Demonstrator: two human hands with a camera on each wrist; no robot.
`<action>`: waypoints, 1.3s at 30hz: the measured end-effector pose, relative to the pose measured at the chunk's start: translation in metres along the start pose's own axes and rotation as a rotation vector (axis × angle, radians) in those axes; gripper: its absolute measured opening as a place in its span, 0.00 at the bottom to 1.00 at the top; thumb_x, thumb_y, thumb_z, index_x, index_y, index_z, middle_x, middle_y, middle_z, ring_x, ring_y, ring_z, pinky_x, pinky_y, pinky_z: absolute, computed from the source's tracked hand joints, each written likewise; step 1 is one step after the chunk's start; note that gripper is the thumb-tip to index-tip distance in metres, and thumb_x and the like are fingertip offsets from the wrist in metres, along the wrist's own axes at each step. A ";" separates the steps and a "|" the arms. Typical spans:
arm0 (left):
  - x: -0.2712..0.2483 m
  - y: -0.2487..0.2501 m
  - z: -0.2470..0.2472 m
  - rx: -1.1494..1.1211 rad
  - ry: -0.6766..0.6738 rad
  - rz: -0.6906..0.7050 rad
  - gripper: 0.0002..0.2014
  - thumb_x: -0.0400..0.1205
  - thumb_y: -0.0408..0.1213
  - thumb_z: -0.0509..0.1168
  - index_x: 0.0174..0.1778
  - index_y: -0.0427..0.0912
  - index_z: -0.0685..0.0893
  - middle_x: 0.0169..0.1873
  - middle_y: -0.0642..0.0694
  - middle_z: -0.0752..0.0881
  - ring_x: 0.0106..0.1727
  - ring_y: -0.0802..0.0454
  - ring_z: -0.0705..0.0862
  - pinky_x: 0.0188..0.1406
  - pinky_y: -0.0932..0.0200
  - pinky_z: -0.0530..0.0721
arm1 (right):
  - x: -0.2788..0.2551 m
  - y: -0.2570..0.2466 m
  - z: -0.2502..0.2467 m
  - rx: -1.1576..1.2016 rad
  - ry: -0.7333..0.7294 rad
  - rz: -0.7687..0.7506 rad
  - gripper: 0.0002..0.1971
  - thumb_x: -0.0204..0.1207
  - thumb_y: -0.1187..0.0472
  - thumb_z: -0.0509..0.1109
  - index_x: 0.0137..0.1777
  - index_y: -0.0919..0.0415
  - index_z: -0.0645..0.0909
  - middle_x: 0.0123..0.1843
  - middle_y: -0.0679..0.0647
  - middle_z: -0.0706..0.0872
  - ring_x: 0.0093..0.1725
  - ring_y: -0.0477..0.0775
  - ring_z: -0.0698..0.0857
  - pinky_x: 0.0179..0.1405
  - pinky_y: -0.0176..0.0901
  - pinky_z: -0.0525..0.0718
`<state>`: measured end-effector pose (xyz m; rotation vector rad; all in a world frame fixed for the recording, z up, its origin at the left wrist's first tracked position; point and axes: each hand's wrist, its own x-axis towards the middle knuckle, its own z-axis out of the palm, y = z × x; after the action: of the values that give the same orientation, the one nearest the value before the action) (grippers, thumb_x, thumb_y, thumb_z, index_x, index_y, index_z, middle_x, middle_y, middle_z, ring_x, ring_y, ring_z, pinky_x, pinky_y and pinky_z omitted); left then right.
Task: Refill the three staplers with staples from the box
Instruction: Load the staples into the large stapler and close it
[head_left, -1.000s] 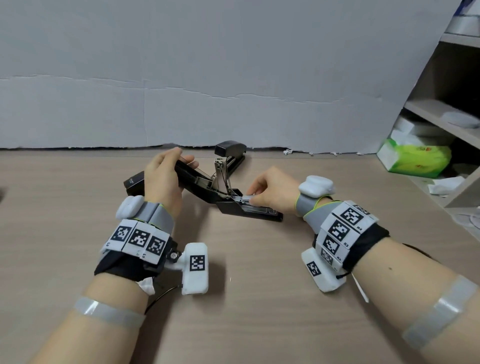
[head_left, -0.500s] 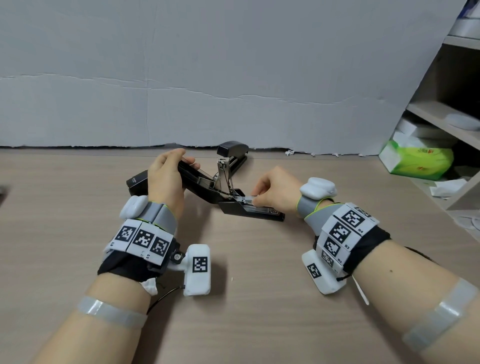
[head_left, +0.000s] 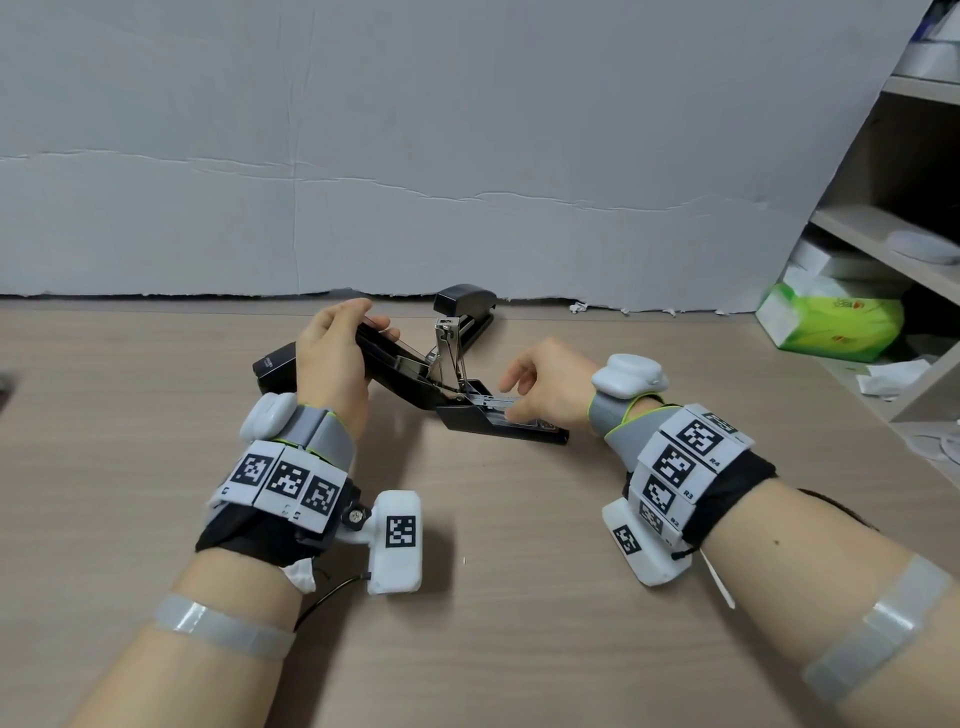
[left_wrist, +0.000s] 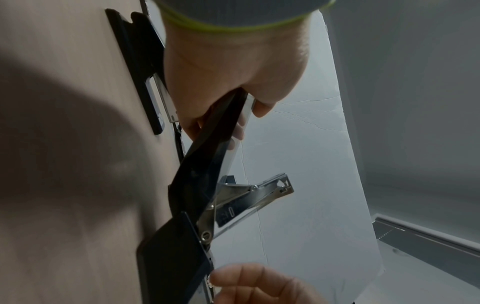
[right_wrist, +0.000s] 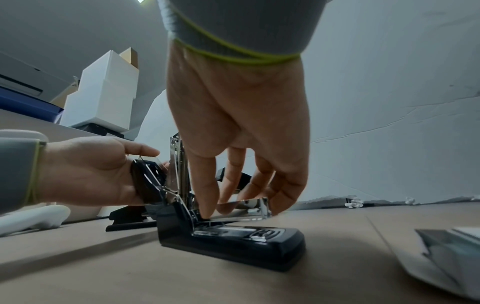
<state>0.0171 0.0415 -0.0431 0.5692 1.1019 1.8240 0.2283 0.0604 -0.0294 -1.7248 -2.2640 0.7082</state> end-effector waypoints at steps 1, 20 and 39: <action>0.000 0.000 0.000 0.000 0.000 0.000 0.06 0.82 0.33 0.65 0.53 0.37 0.81 0.34 0.42 0.84 0.36 0.45 0.87 0.37 0.56 0.85 | -0.002 0.001 -0.001 -0.003 -0.015 -0.022 0.14 0.68 0.63 0.79 0.52 0.51 0.87 0.46 0.47 0.82 0.43 0.52 0.83 0.40 0.40 0.78; -0.001 0.001 0.002 0.019 0.006 0.003 0.03 0.82 0.32 0.64 0.48 0.39 0.83 0.33 0.43 0.84 0.35 0.45 0.87 0.39 0.56 0.85 | -0.017 0.017 -0.018 -0.266 -0.177 -0.127 0.29 0.75 0.68 0.61 0.68 0.37 0.82 0.56 0.47 0.84 0.51 0.51 0.82 0.48 0.36 0.75; -0.002 0.002 0.001 0.054 0.011 0.009 0.09 0.80 0.40 0.67 0.53 0.40 0.80 0.40 0.44 0.86 0.40 0.46 0.86 0.45 0.52 0.84 | -0.034 0.046 -0.047 0.004 0.004 -0.045 0.23 0.73 0.68 0.67 0.65 0.50 0.85 0.55 0.50 0.87 0.47 0.48 0.83 0.51 0.39 0.80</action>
<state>0.0178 0.0400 -0.0413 0.5976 1.1610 1.8118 0.2983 0.0488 -0.0072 -1.6663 -2.2895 0.6982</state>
